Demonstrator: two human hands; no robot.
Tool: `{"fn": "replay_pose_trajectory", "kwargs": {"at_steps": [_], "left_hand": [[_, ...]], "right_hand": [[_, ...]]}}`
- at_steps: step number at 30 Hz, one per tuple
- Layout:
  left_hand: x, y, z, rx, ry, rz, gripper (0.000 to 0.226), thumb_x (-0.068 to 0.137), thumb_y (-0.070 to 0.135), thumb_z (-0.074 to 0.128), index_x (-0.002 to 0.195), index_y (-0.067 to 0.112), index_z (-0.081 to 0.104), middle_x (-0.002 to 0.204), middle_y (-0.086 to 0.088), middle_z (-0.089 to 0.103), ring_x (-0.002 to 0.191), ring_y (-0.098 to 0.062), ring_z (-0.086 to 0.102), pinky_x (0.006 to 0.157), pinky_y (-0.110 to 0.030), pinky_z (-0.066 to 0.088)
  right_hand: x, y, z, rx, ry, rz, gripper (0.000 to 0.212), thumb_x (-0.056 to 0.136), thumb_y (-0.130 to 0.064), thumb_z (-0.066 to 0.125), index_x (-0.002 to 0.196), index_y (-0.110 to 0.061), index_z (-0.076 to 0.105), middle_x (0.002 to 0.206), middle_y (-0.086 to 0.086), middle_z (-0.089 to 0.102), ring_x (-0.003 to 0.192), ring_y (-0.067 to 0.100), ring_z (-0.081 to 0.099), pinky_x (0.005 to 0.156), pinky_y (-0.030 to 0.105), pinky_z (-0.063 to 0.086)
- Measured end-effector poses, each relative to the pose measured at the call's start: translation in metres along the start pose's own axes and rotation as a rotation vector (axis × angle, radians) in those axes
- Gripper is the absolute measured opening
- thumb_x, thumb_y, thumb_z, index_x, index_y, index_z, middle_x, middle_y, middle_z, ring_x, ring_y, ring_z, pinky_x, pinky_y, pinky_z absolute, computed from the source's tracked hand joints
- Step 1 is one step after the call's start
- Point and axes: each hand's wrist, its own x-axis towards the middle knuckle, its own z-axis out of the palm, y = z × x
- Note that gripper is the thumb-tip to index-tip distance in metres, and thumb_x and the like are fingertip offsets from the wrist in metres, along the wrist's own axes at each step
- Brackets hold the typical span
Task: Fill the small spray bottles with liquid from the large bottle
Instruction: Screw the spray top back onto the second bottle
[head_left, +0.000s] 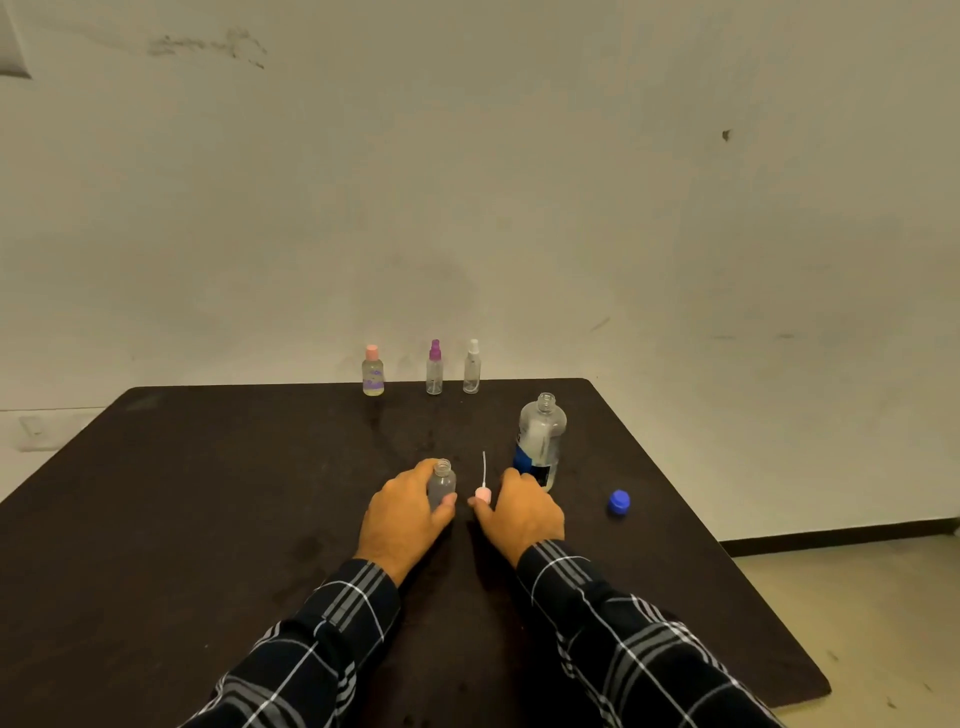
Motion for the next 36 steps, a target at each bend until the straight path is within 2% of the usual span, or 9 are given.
{"fn": "replay_pose_trajectory", "kwargs": {"at_steps": [6, 11, 13, 15, 18, 21, 28, 33, 36], "left_hand": [[0.0, 0.001, 0.001, 0.01, -0.001, 0.002, 0.049, 0.095, 0.04, 0.063, 0.141, 0.026, 0.051, 0.125, 0.001, 0.066, 0.112, -0.019, 0.064, 0.092, -0.033, 0.052], [-0.001, -0.001, -0.001, -0.017, -0.013, -0.002, 0.048, 0.094, 0.041, 0.063, 0.139, 0.027, 0.052, 0.123, 0.002, 0.067, 0.109, -0.019, 0.065, 0.093, -0.035, 0.054], [-0.001, -0.002, -0.001, -0.03, -0.02, -0.005, 0.049, 0.094, 0.042, 0.064, 0.139, 0.028, 0.052, 0.122, 0.003, 0.067, 0.109, -0.019, 0.065, 0.093, -0.037, 0.054], [-0.001, -0.001, -0.002, -0.042, -0.022, -0.007, 0.048, 0.093, 0.043, 0.064, 0.138, 0.029, 0.053, 0.12, 0.003, 0.068, 0.107, -0.019, 0.066, 0.093, -0.039, 0.055], [-0.002, -0.001, -0.002, -0.039, -0.008, -0.003, 0.046, 0.092, 0.042, 0.064, 0.136, 0.029, 0.055, 0.117, 0.004, 0.069, 0.105, -0.02, 0.066, 0.091, -0.039, 0.055], [-0.003, 0.001, -0.002, -0.033, -0.002, 0.0, 0.046, 0.093, 0.042, 0.064, 0.136, 0.028, 0.055, 0.117, 0.004, 0.068, 0.105, -0.019, 0.066, 0.091, -0.038, 0.054], [-0.001, 0.001, -0.003, -0.026, -0.028, -0.004, 0.049, 0.093, 0.042, 0.065, 0.138, 0.028, 0.053, 0.121, 0.003, 0.068, 0.108, -0.019, 0.066, 0.094, -0.039, 0.055], [0.0, 0.0, -0.003, -0.017, -0.034, -0.005, 0.049, 0.093, 0.043, 0.065, 0.139, 0.028, 0.052, 0.121, 0.004, 0.068, 0.108, -0.018, 0.065, 0.093, -0.04, 0.055], [0.0, 0.0, -0.003, -0.028, -0.048, -0.015, 0.052, 0.093, 0.043, 0.066, 0.141, 0.028, 0.051, 0.122, 0.004, 0.067, 0.108, -0.017, 0.065, 0.094, -0.039, 0.055]], "right_hand": [[0.005, 0.005, 0.001, -0.051, -0.017, 0.043, 0.031, 0.1, -0.04, 0.054, 0.123, -0.018, 0.057, 0.122, 0.006, 0.058, 0.111, 0.026, 0.061, 0.089, 0.041, 0.055], [0.002, 0.022, -0.005, 0.235, 0.157, -0.026, 0.013, 0.103, -0.036, 0.049, 0.108, -0.026, 0.053, 0.102, 0.002, 0.064, 0.096, 0.024, 0.065, 0.083, 0.042, 0.055], [-0.003, 0.03, -0.008, 0.375, 0.271, -0.139, 0.009, 0.104, -0.036, 0.049, 0.106, -0.03, 0.055, 0.097, -0.006, 0.063, 0.091, 0.015, 0.063, 0.083, 0.035, 0.054], [-0.007, 0.038, -0.014, 0.496, 0.337, -0.263, 0.012, 0.102, -0.027, 0.054, 0.112, -0.029, 0.061, 0.101, -0.011, 0.063, 0.094, 0.005, 0.06, 0.087, 0.021, 0.048], [-0.009, 0.045, -0.023, 0.512, 0.381, -0.405, 0.022, 0.1, -0.015, 0.057, 0.118, -0.026, 0.063, 0.109, -0.013, 0.062, 0.101, -0.004, 0.056, 0.091, 0.006, 0.039], [-0.009, 0.046, -0.031, 0.514, 0.375, -0.435, 0.029, 0.099, -0.01, 0.056, 0.123, -0.025, 0.061, 0.112, -0.014, 0.059, 0.102, -0.013, 0.054, 0.091, 0.001, 0.037], [-0.008, 0.04, -0.041, 0.537, 0.316, -0.455, 0.028, 0.101, -0.016, 0.054, 0.125, -0.03, 0.058, 0.116, -0.015, 0.06, 0.103, -0.009, 0.055, 0.09, 0.002, 0.036], [0.0, 0.036, -0.045, 0.275, 0.289, -0.589, 0.034, 0.099, -0.008, 0.056, 0.129, -0.022, 0.057, 0.125, -0.004, 0.061, 0.109, 0.013, 0.059, 0.097, 0.023, 0.048], [0.008, 0.023, -0.05, 0.16, 0.295, -0.697, 0.033, 0.099, -0.01, 0.056, 0.129, -0.023, 0.057, 0.125, -0.006, 0.06, 0.109, 0.013, 0.059, 0.092, 0.03, 0.052]]}}
